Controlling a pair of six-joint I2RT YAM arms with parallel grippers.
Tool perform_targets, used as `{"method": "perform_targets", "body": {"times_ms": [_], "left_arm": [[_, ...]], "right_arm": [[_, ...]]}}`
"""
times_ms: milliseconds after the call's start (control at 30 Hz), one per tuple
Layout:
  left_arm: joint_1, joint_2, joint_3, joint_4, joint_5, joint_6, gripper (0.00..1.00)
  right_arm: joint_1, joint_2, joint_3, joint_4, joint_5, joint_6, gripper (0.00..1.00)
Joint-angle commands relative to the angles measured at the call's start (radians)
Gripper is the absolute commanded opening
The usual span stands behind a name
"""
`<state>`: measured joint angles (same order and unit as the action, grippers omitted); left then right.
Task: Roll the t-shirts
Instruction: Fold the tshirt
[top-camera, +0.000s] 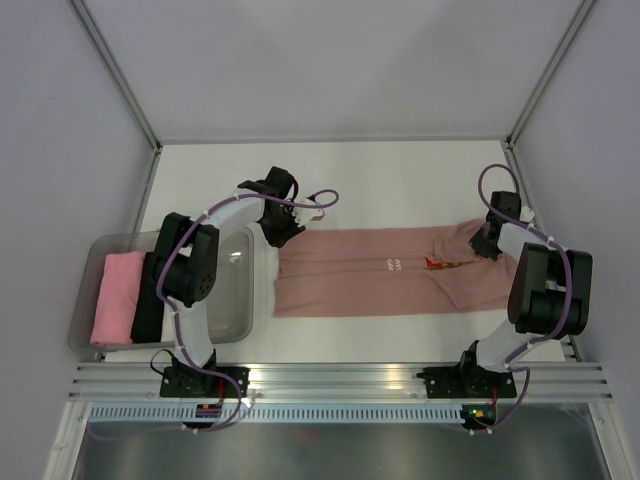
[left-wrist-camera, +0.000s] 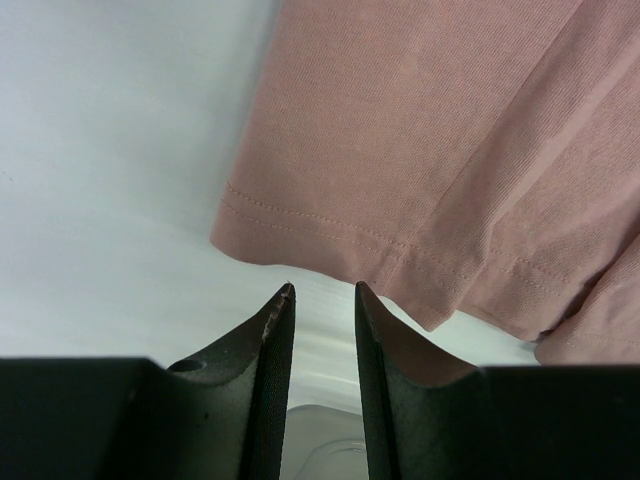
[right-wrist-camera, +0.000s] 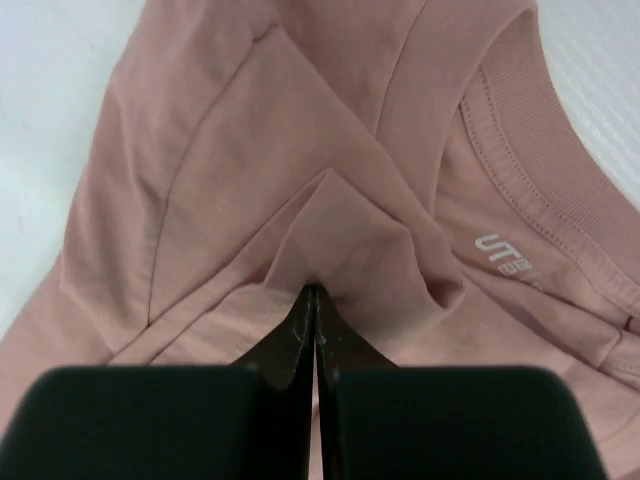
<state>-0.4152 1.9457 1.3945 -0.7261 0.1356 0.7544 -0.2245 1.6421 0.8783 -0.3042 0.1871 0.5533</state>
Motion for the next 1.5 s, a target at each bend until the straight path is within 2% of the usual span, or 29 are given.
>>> {"method": "perform_targets", "body": {"times_ms": [0,100,167,400,467,567,700,867,1067,1233,1333,1467], "left_arm": [[0.006,-0.028,0.028,0.008,0.009,-0.029,0.36],[0.01,-0.028,0.031,0.008,0.006,-0.03,0.36],[0.013,-0.03,0.038,0.008,0.006,-0.032,0.36],[0.016,-0.031,0.101,0.007,0.012,-0.062,0.36],[0.016,-0.037,0.121,0.007,0.021,-0.079,0.36],[0.018,-0.044,0.168,0.008,0.053,-0.105,0.36],[0.016,-0.033,0.192,0.025,0.1,-0.142,0.37],[0.018,0.018,0.187,0.056,0.056,-0.159,0.38],[0.019,0.094,0.155,0.059,0.033,-0.181,0.37],[0.018,0.072,0.057,0.056,0.051,-0.165,0.37],[0.015,0.046,-0.009,0.053,0.064,-0.133,0.37],[-0.013,-0.005,-0.095,0.045,0.085,-0.112,0.37]], "right_arm": [[-0.022,0.047,-0.006,0.028,-0.006,0.008,0.0],[-0.026,0.029,0.019,0.004,-0.005,0.007,0.0],[-0.026,-0.039,0.043,-0.022,0.009,0.011,0.0],[-0.029,-0.261,0.11,-0.16,0.19,0.086,0.0],[-0.038,-0.342,0.036,-0.173,0.199,0.178,0.0],[-0.059,-0.464,-0.181,-0.155,0.206,0.317,0.0],[-0.088,-0.492,-0.35,-0.098,0.175,0.428,0.0],[-0.101,-0.406,-0.389,-0.03,0.143,0.424,0.0],[-0.099,-0.233,-0.308,0.05,0.103,0.329,0.0],[-0.084,-0.047,-0.144,0.12,0.075,0.269,0.0],[-0.024,0.103,0.026,0.117,0.069,0.22,0.0],[0.053,0.293,0.245,0.134,0.035,0.243,0.0]]}}
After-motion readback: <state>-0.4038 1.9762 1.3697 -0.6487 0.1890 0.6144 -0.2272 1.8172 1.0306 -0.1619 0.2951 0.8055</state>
